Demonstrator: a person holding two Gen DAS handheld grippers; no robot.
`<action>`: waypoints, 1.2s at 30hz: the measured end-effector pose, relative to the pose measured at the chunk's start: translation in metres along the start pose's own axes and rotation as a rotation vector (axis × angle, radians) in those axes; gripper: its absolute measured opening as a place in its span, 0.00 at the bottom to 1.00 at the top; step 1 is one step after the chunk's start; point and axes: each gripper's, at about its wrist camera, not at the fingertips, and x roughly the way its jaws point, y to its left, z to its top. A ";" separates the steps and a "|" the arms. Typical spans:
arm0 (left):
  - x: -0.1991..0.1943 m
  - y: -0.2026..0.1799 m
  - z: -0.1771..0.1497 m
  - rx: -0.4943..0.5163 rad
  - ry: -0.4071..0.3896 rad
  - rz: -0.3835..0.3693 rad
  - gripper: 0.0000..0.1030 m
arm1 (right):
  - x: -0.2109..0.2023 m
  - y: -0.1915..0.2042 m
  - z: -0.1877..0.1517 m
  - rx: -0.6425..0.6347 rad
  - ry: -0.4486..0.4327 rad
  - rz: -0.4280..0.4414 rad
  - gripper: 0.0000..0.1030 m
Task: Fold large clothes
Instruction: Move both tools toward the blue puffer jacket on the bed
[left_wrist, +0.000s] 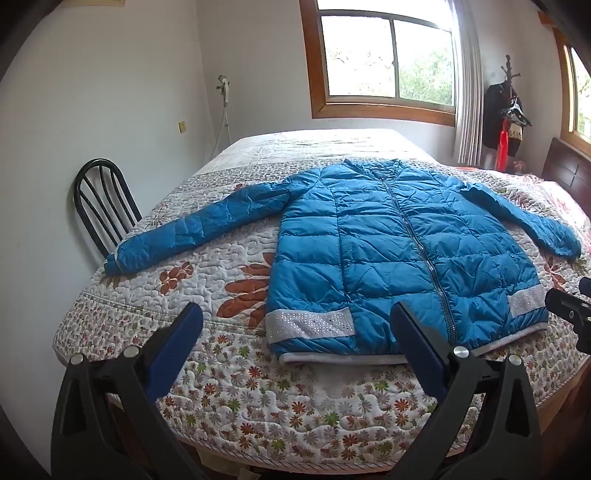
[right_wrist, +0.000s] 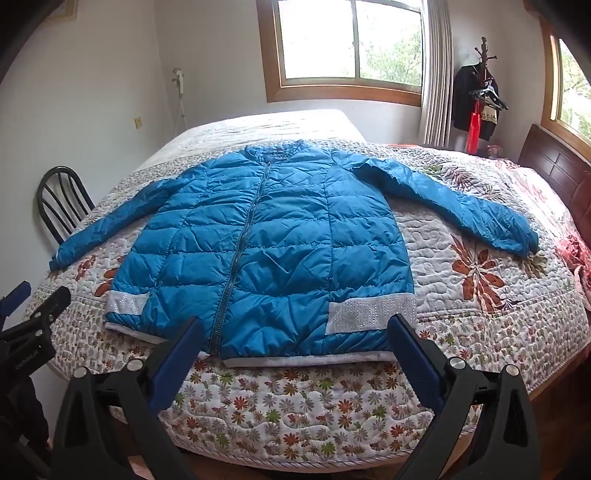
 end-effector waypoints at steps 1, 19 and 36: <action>0.000 0.000 0.000 0.000 0.000 0.000 0.97 | 0.000 0.000 0.000 0.000 0.000 0.000 0.96; 0.000 0.000 0.000 -0.001 0.002 0.001 0.97 | 0.007 0.002 0.005 -0.015 0.008 -0.003 0.96; 0.032 0.009 0.009 -0.013 0.043 0.004 0.97 | 0.034 -0.010 0.023 -0.011 0.019 0.000 0.96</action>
